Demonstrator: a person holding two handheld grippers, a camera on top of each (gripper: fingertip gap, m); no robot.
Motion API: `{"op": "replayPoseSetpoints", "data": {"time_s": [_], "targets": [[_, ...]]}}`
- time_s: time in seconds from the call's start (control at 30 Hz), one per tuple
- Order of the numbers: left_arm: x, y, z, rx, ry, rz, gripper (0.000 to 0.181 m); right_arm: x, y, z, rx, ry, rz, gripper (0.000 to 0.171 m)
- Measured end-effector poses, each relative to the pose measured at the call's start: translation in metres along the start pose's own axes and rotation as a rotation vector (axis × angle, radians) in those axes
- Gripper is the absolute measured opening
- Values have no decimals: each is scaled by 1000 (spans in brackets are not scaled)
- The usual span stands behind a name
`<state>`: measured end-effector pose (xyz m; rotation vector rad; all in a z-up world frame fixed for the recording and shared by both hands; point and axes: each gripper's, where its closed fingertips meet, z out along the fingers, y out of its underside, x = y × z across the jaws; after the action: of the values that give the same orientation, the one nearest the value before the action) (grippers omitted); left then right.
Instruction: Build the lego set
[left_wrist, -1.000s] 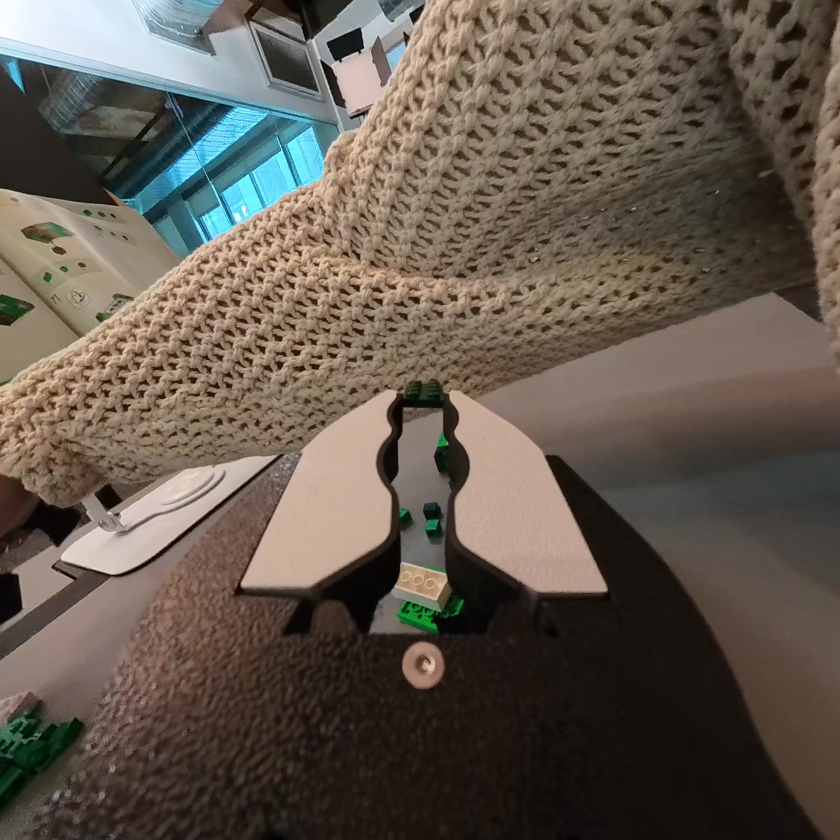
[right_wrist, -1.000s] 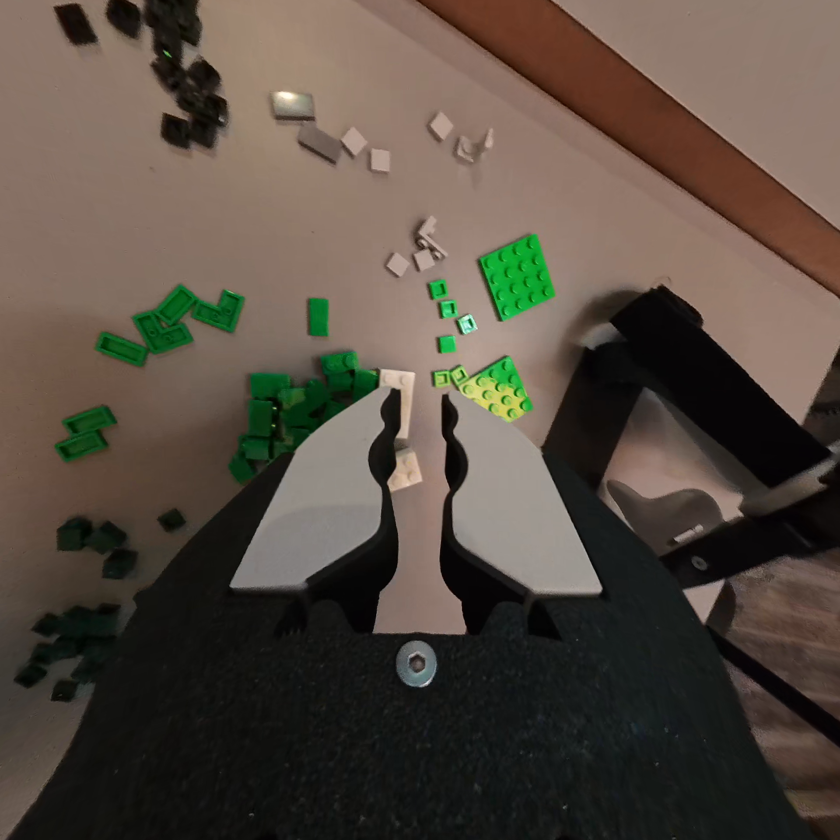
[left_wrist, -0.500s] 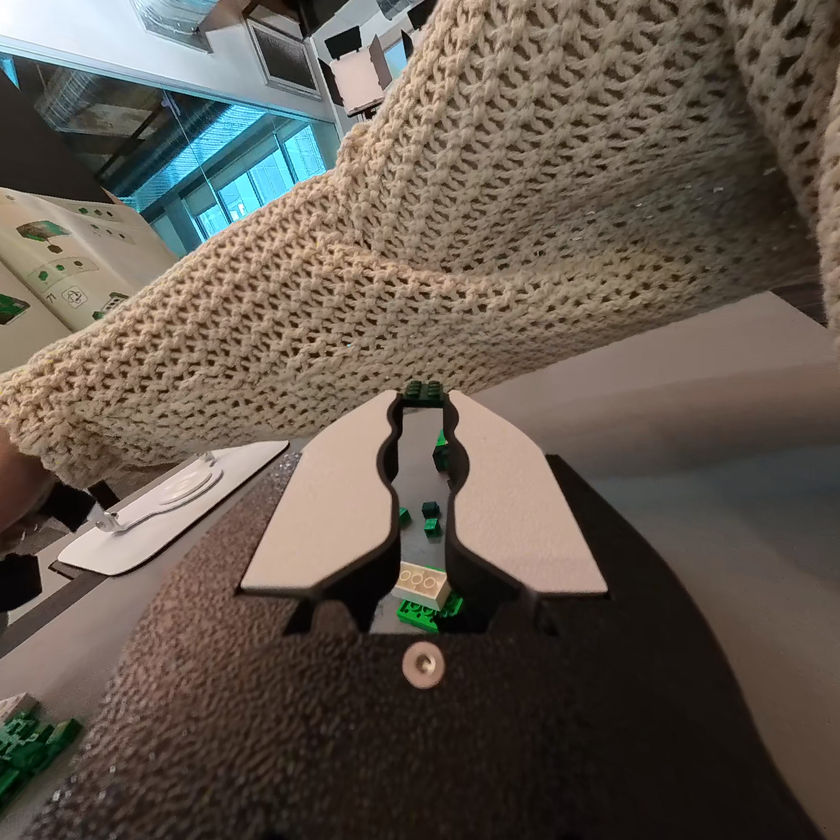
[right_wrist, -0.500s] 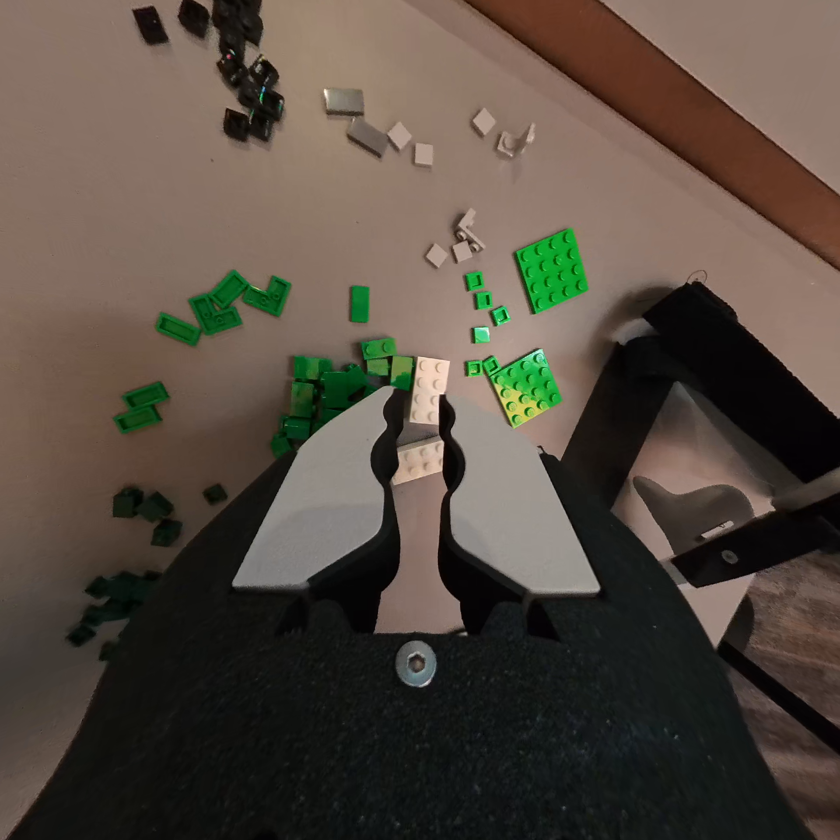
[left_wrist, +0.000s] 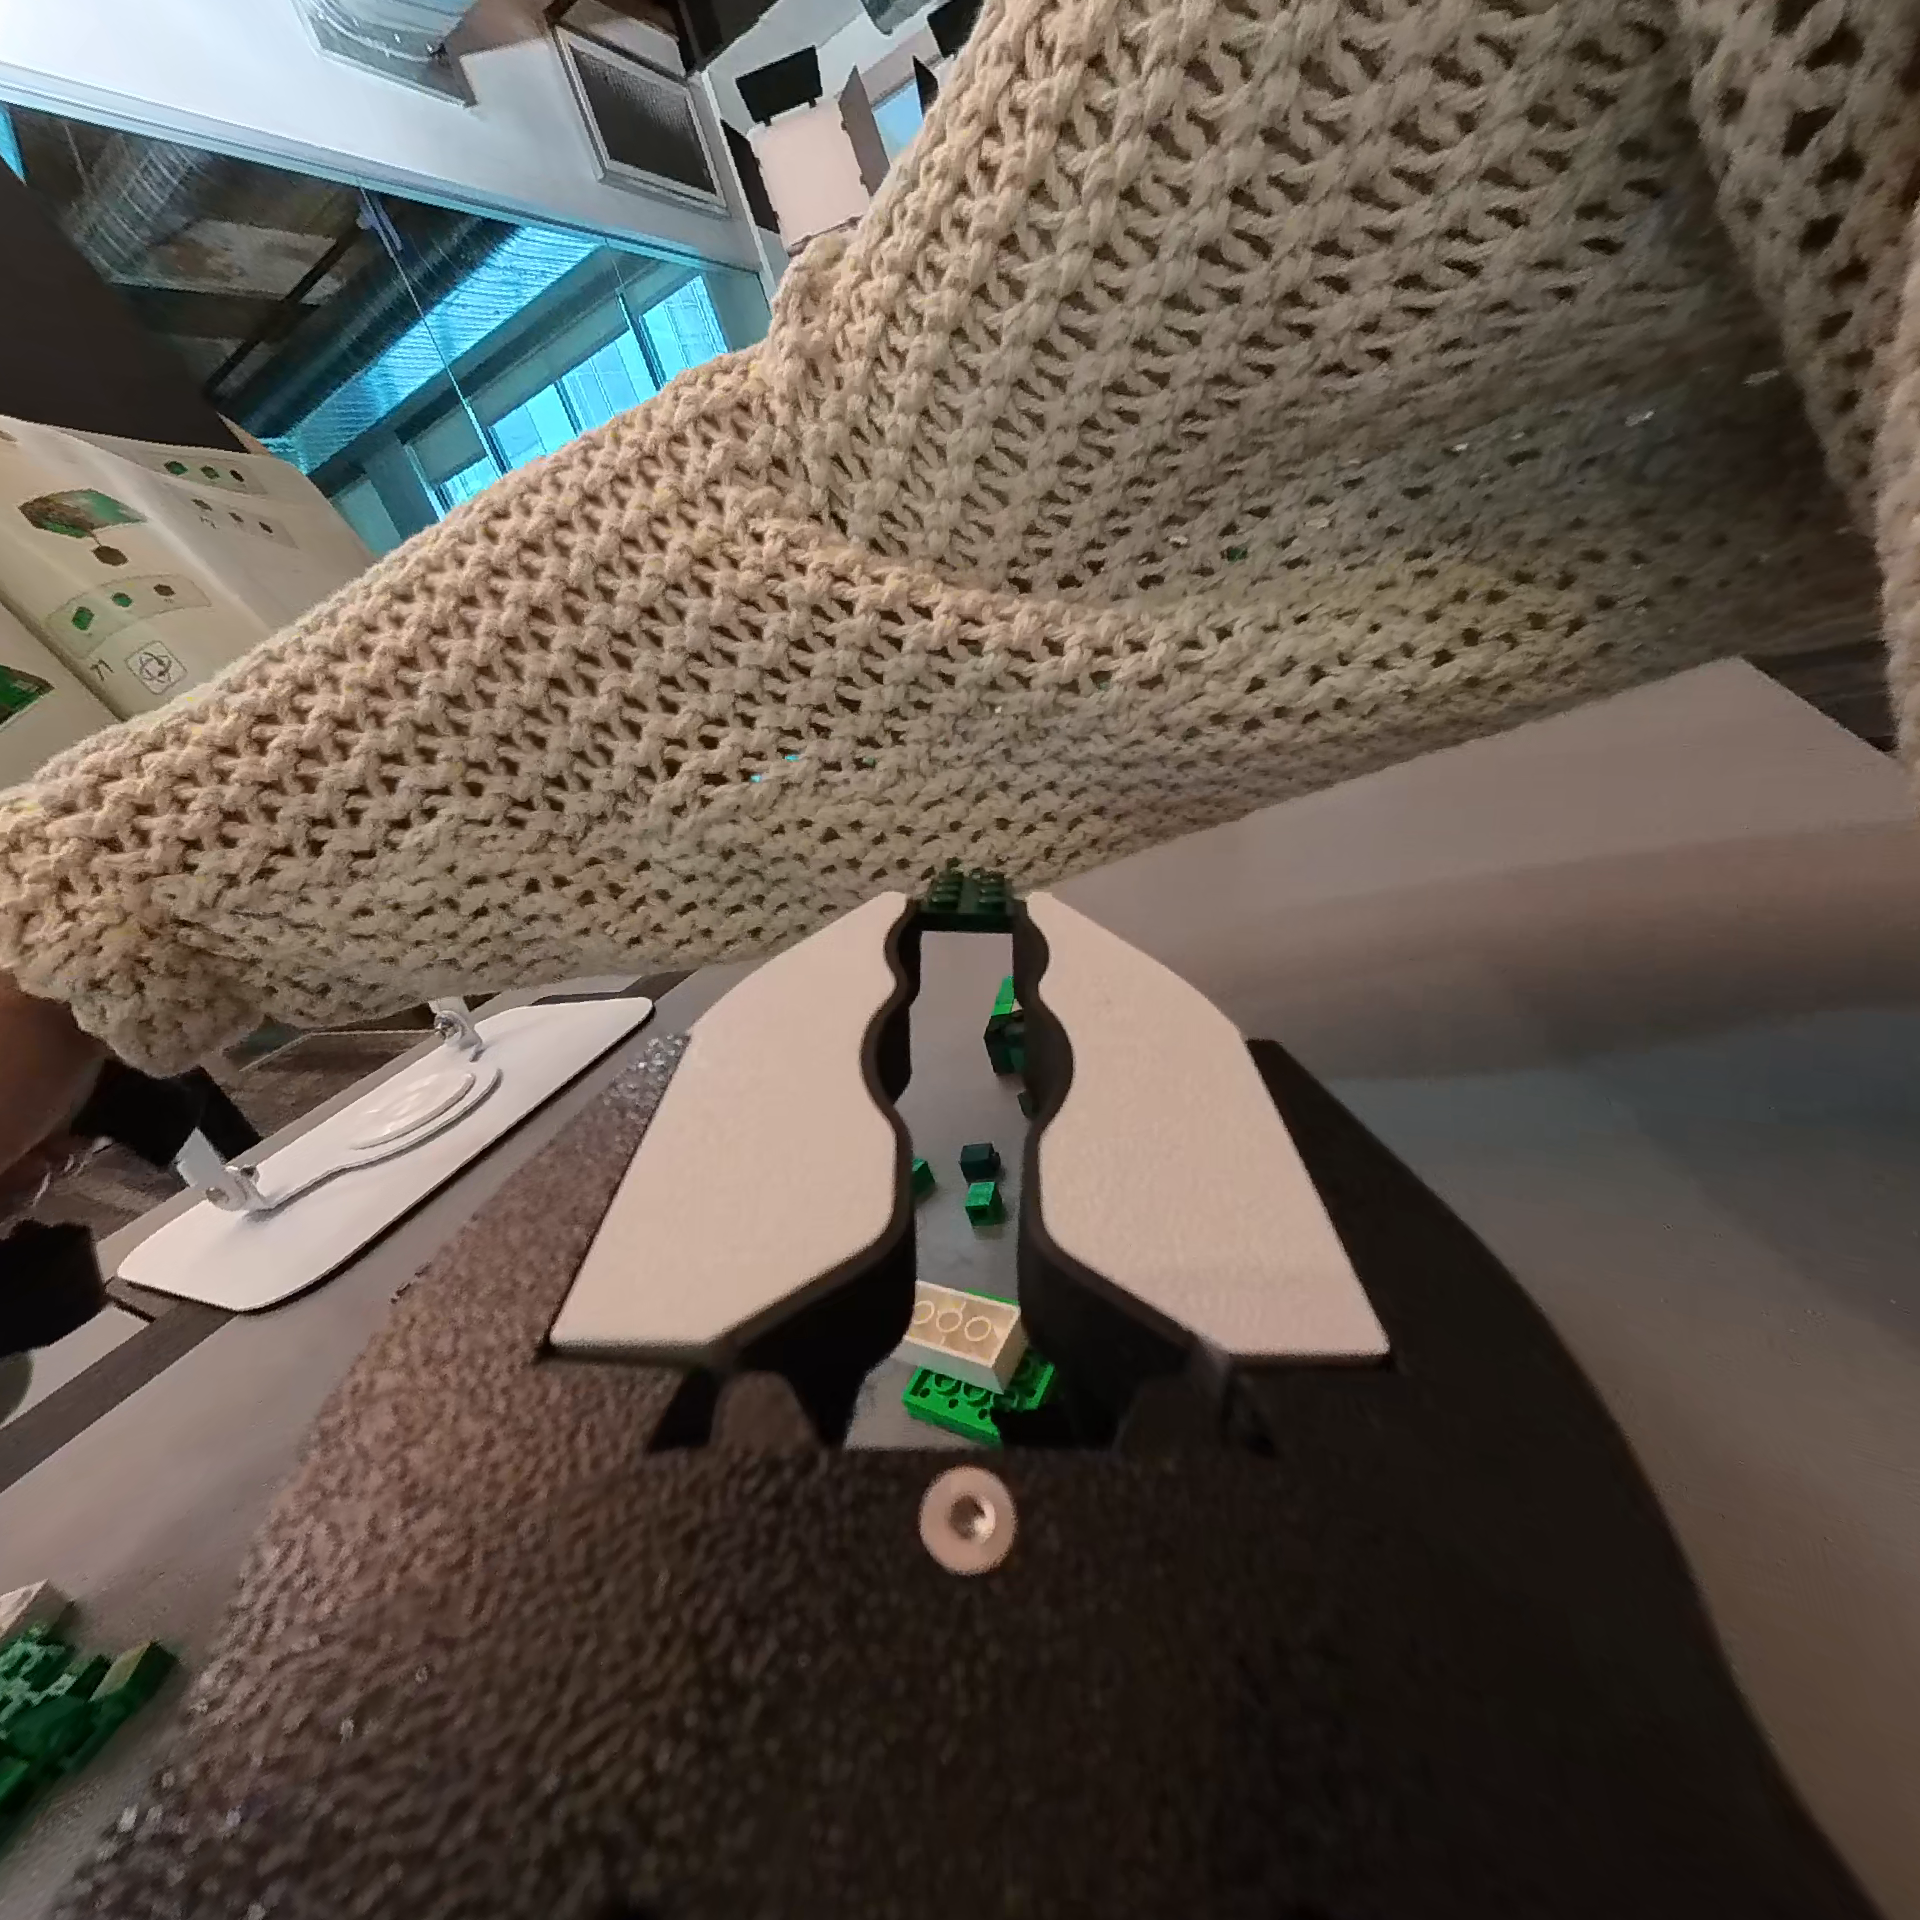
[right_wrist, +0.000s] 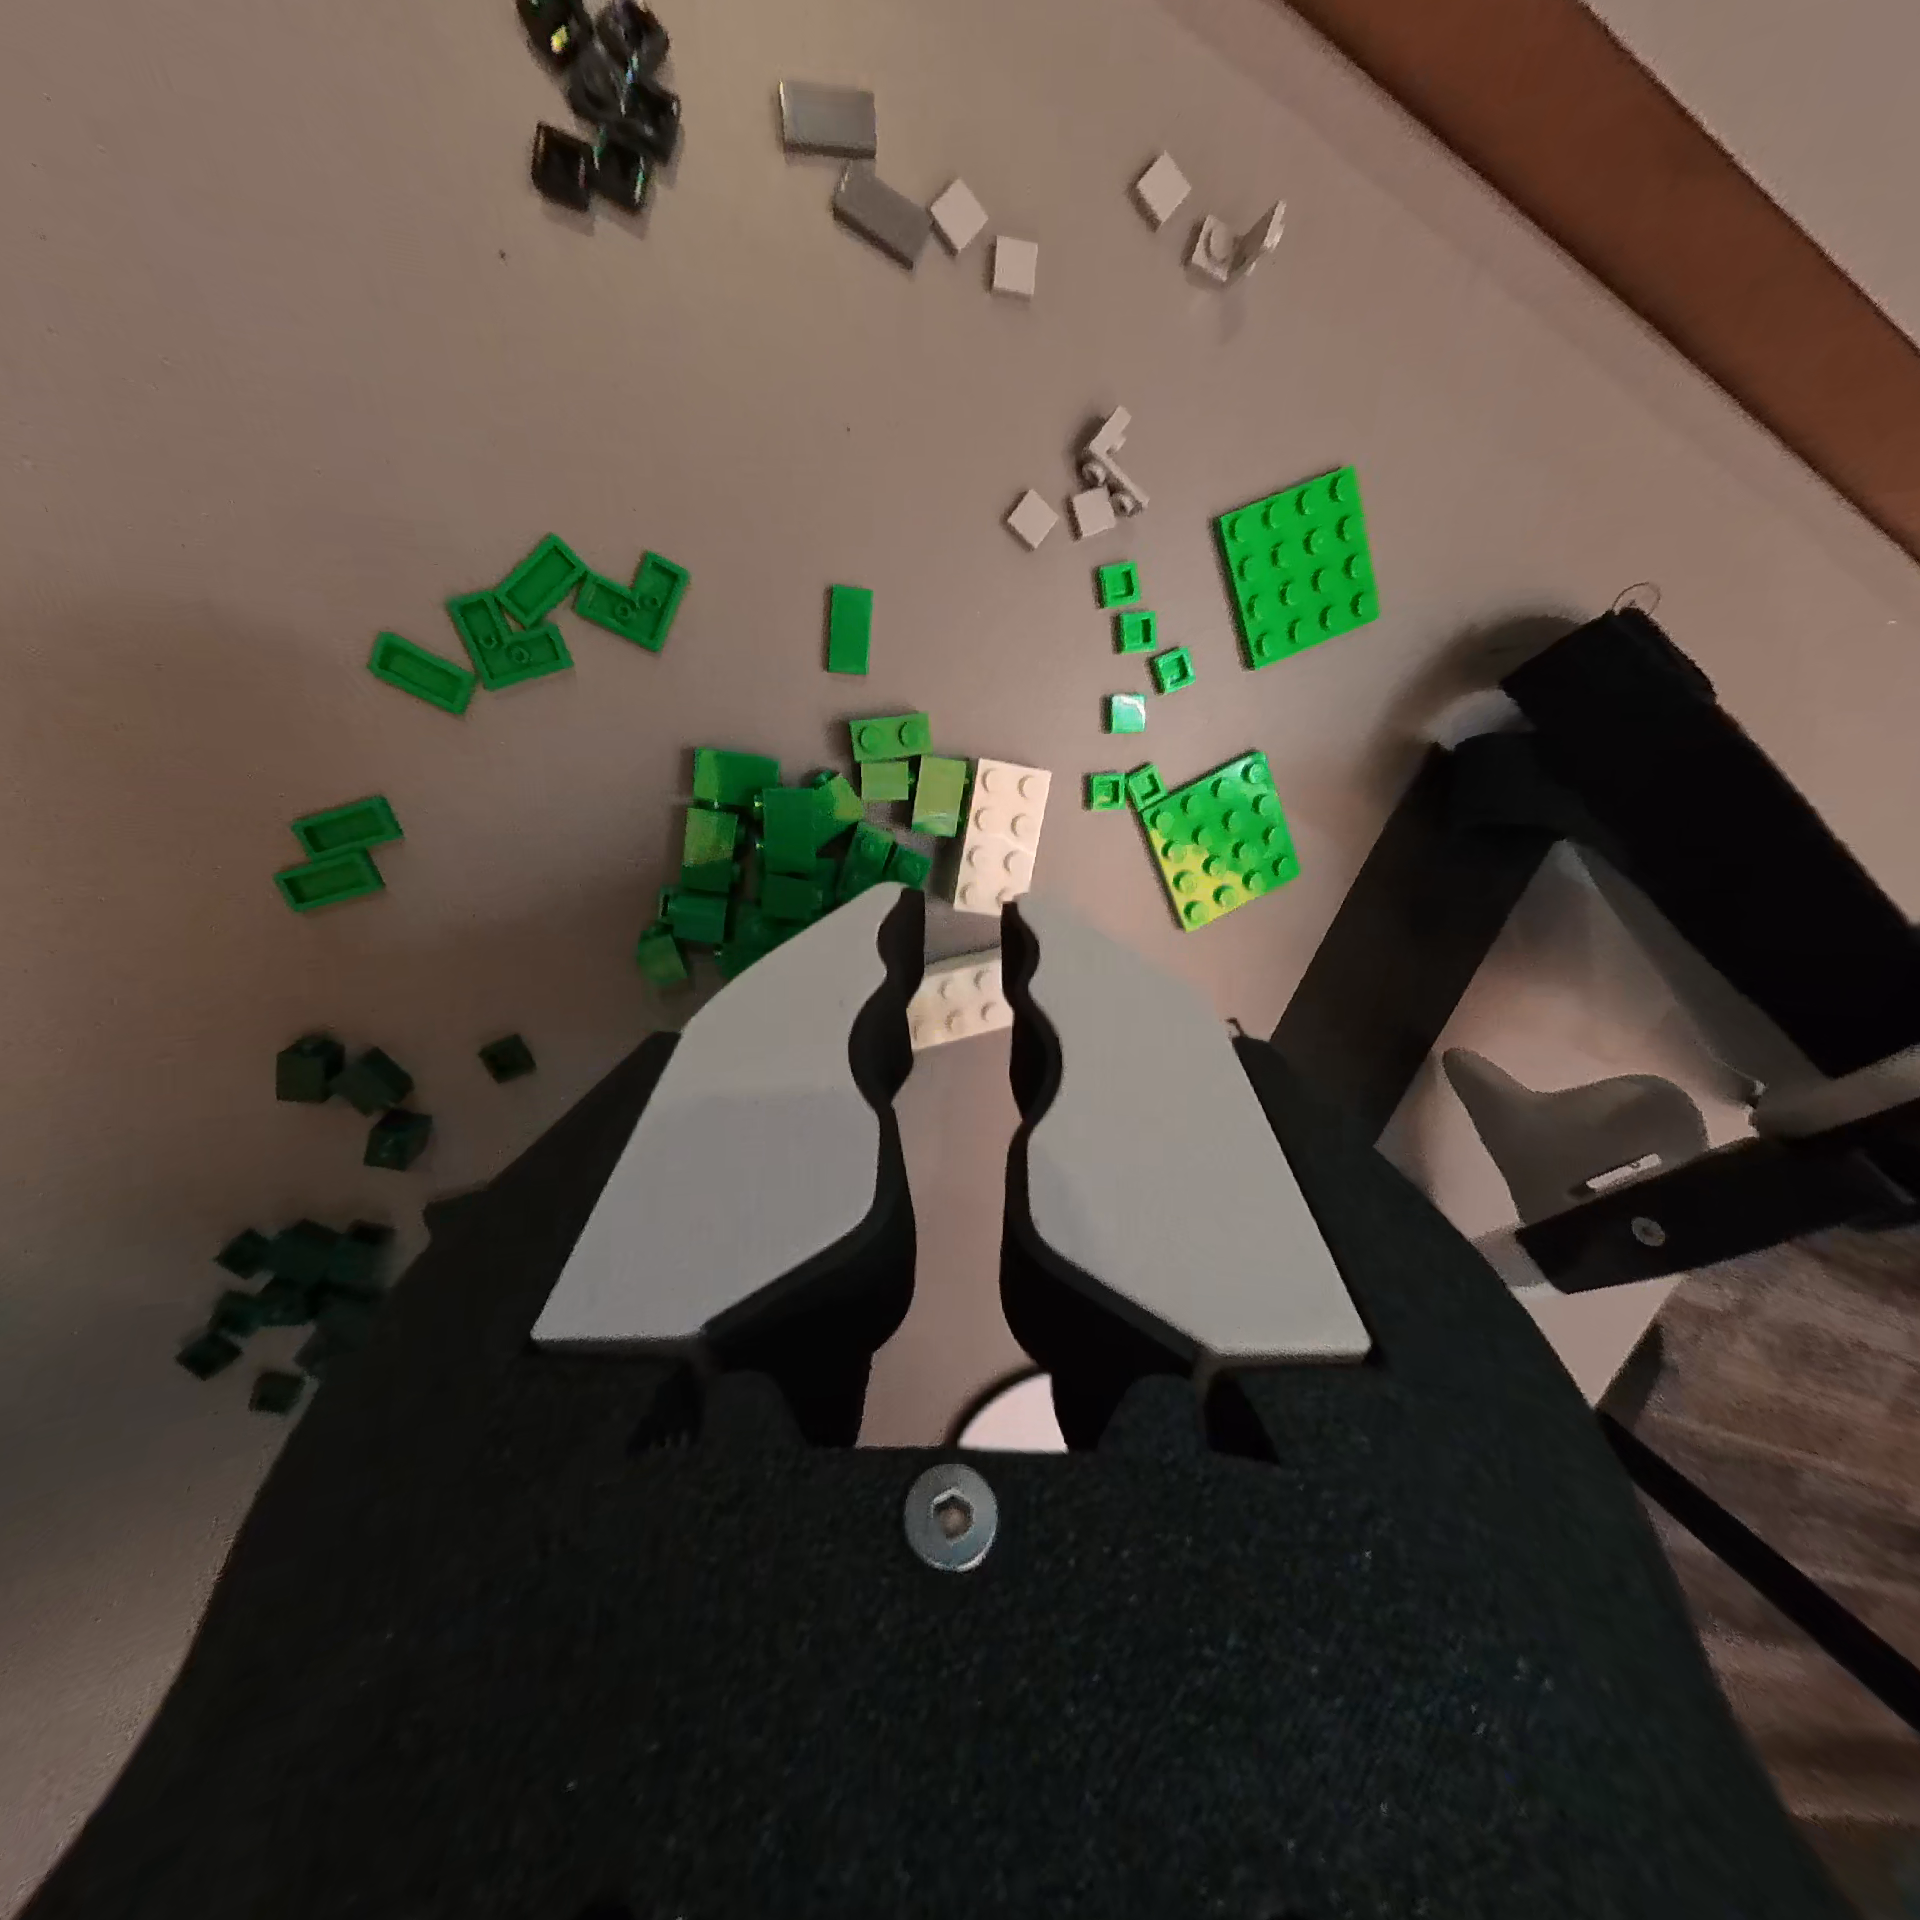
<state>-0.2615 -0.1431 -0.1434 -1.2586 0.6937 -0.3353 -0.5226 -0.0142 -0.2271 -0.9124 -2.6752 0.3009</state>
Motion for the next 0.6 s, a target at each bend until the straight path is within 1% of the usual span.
{"op": "replayPoseSetpoints", "data": {"time_s": [0.17,0.6], "targets": [[0,0,0,-2,2,-3,16,-7,10,4,-46,-27,2,14],[-1,1,-1,0,-1,-14,16,-9,13,0,-53,-20,3,12]]}}
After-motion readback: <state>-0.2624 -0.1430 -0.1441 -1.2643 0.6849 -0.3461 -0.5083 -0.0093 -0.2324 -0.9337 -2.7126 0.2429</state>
